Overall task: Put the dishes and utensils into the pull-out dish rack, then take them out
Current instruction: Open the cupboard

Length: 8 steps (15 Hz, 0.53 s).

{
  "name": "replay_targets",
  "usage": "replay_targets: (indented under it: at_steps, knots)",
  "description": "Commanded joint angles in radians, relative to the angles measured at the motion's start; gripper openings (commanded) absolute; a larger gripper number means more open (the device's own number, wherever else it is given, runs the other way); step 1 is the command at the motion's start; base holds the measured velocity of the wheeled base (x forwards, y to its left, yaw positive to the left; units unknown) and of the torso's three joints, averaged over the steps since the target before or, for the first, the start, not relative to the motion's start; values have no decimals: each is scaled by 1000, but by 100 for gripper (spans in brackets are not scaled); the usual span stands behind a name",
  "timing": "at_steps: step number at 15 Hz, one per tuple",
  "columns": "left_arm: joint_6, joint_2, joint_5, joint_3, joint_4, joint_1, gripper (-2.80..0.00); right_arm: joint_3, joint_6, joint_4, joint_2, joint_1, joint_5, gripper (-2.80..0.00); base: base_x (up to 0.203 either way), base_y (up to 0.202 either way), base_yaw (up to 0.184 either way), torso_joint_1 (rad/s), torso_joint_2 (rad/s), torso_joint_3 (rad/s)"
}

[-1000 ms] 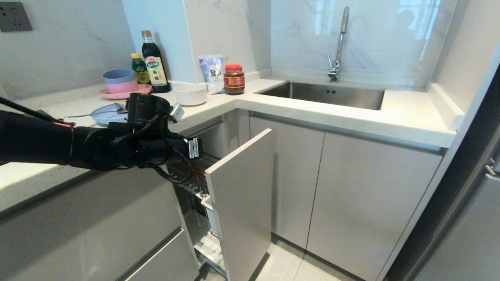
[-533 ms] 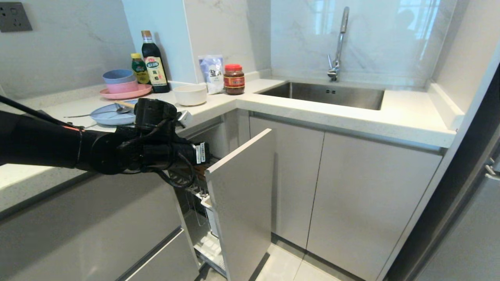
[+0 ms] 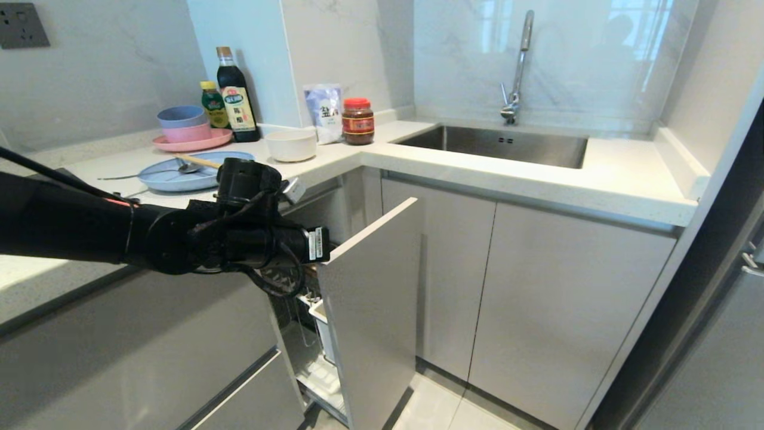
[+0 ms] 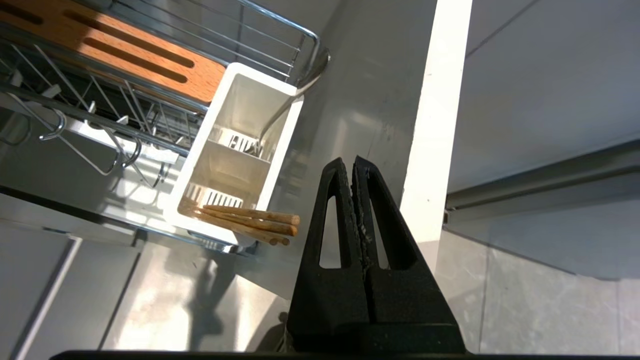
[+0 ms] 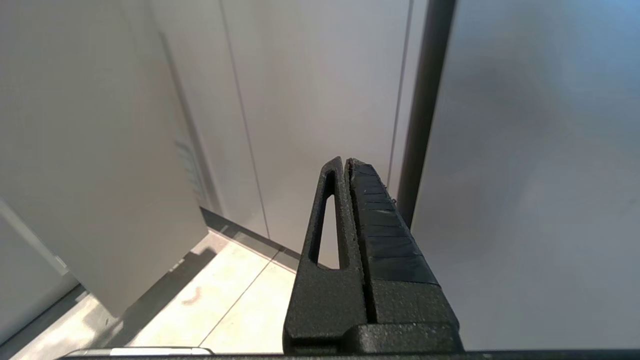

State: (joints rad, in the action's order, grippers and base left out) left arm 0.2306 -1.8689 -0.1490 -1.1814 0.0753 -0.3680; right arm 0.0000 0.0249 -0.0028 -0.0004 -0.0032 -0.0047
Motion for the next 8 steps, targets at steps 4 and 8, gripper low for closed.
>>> replay_targets:
  at_steps: [4,8]
  knots:
    - [25,9,-4,20,-4,-50,-280,2,1,0,-4,0,0,-280,0,0,0,0,0,0]
    - [70,42,-62,32,-45,-106,-280,2,1,0,-3,0,0,-280,0,0,0,0,0,0]
